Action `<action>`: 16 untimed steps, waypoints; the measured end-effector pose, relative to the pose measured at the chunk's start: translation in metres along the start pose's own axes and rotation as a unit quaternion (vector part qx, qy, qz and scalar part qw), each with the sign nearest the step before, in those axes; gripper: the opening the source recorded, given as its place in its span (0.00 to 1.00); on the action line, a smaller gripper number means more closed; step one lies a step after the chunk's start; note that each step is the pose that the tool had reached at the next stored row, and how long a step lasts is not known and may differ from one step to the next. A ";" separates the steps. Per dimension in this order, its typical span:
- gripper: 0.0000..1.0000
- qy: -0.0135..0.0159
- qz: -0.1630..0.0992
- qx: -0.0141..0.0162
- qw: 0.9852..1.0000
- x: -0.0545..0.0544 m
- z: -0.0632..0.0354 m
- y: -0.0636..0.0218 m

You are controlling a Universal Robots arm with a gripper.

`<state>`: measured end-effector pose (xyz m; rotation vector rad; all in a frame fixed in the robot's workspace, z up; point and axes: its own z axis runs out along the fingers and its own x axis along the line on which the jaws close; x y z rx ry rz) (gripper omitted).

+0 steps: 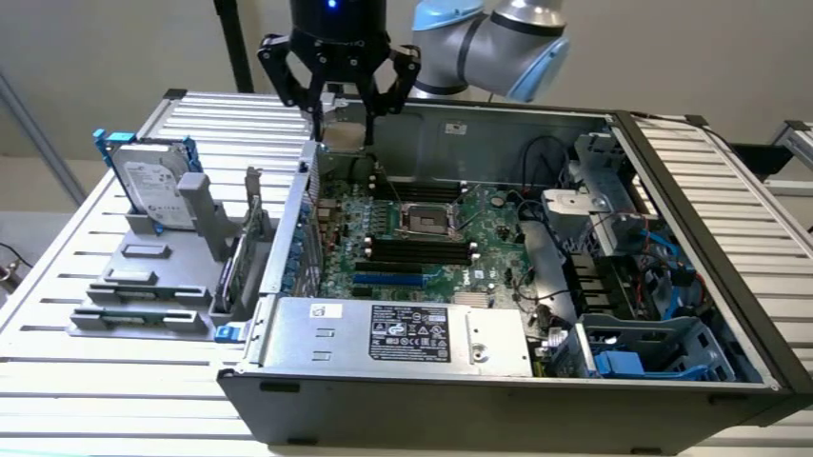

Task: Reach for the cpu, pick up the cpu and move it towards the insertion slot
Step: 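Pick up the cpu and move it towards the insertion slot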

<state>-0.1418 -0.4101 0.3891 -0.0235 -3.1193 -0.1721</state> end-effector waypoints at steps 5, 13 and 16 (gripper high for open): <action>0.54 0.000 0.000 0.000 1.000 -0.023 0.0028 0.0046; 0.54 0.000 0.000 0.002 1.000 -0.055 0.0131 0.0242; 0.54 0.000 0.000 0.003 1.000 -0.065 0.0175 0.0329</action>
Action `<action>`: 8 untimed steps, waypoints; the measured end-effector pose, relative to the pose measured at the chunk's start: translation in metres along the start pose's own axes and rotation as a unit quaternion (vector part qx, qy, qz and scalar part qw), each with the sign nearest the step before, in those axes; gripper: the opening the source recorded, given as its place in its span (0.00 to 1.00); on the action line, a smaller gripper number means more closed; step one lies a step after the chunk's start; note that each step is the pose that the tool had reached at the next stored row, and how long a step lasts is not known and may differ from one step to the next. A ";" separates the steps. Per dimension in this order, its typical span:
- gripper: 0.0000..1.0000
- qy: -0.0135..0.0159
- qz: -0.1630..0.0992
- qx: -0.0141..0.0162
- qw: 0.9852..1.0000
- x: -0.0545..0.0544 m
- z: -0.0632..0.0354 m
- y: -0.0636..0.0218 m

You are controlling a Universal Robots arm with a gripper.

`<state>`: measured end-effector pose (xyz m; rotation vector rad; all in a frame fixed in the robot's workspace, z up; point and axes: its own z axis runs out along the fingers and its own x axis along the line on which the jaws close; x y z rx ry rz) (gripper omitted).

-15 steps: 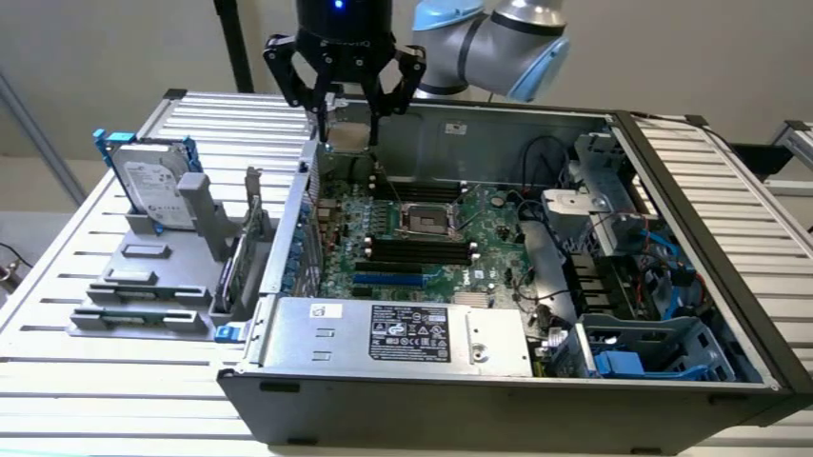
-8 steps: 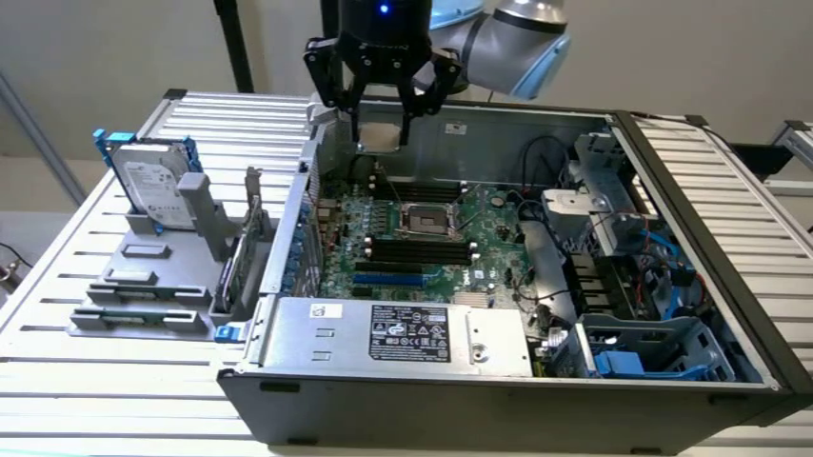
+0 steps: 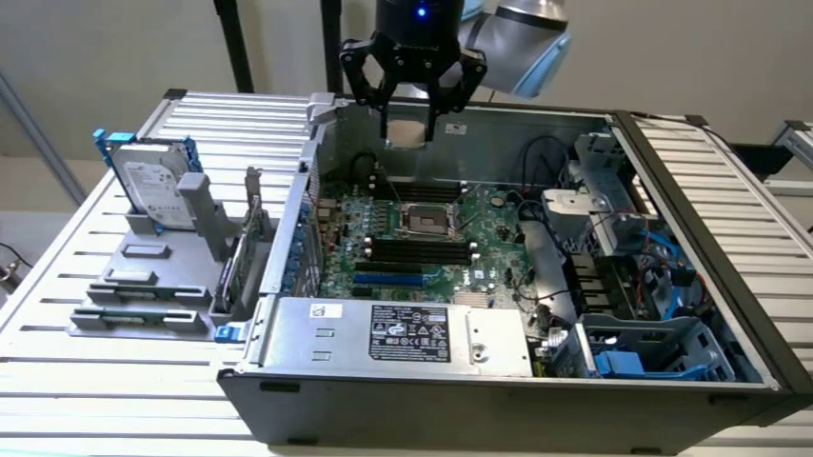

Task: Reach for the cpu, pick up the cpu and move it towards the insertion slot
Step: 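Pick up the cpu and move it towards the insertion slot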

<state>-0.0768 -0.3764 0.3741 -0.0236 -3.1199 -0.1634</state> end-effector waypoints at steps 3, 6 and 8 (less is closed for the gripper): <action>0.54 0.000 0.000 0.002 1.000 -0.010 0.0049 0.0092; 0.54 0.000 0.000 0.003 1.000 -0.019 0.0097 0.0179; 0.54 0.000 0.000 0.005 1.000 -0.024 0.0127 0.0225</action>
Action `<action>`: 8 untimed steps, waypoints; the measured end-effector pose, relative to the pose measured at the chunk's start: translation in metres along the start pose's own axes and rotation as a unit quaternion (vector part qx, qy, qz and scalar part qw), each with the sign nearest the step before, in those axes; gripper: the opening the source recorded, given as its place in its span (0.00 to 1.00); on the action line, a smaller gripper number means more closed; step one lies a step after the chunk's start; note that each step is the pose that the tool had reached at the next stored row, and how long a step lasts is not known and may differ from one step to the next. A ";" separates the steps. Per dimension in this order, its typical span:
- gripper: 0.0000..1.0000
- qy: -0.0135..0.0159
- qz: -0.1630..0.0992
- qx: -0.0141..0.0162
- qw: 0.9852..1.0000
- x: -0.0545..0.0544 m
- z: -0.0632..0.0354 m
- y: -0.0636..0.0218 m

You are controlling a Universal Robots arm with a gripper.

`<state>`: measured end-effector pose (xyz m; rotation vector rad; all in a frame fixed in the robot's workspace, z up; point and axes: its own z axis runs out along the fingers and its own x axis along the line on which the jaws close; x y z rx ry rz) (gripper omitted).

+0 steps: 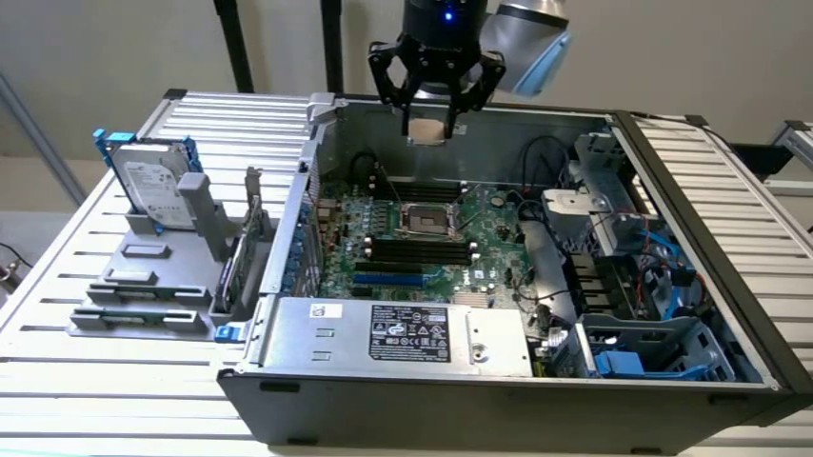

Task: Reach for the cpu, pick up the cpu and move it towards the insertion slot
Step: 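Pick up the cpu and move it towards the insertion slot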

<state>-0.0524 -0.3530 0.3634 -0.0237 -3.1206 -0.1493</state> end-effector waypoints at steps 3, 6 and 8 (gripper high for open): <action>0.54 0.000 0.000 0.001 1.000 -0.004 0.0042 0.0034; 0.54 -0.001 0.000 0.003 1.000 -0.008 0.0088 0.0066; 0.54 -0.001 0.000 0.003 1.000 -0.011 0.0116 0.0081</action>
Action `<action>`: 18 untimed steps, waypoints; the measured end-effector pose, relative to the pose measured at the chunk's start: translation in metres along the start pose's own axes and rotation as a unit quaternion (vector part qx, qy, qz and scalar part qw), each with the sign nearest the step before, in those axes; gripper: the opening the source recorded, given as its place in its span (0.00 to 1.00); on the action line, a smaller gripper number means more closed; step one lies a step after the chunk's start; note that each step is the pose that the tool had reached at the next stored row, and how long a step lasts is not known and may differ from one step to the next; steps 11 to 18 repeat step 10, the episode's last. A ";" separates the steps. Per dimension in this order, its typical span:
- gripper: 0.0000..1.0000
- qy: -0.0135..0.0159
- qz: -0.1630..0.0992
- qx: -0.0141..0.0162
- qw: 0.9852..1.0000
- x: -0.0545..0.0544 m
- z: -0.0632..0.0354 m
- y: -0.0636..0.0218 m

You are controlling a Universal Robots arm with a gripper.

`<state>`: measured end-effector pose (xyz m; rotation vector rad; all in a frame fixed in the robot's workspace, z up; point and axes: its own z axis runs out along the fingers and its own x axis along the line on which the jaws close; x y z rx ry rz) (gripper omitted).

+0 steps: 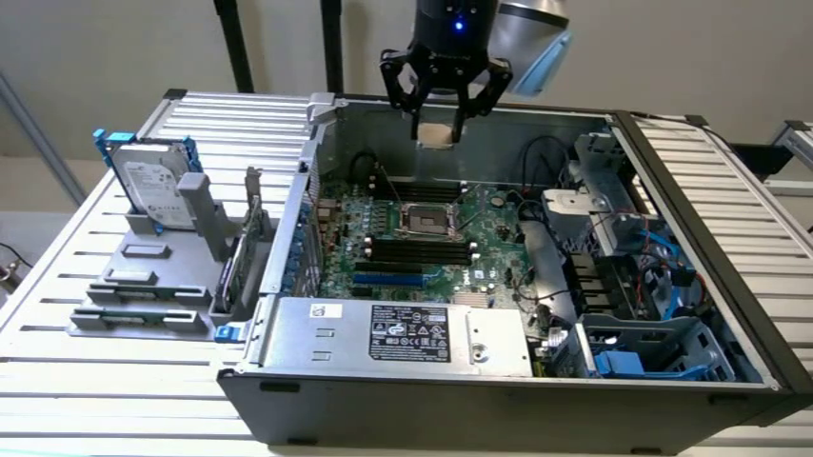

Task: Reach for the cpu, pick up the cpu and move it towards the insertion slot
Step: 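Pick up the cpu and move it towards the insertion slot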

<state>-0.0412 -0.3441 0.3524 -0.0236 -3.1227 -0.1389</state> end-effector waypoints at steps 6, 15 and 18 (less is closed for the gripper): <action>0.54 0.000 0.000 0.000 1.000 -0.004 0.0031 0.0009; 0.54 0.000 0.000 0.000 1.000 -0.004 0.0031 0.0009; 0.54 0.000 0.000 0.000 1.000 -0.004 0.0031 0.0009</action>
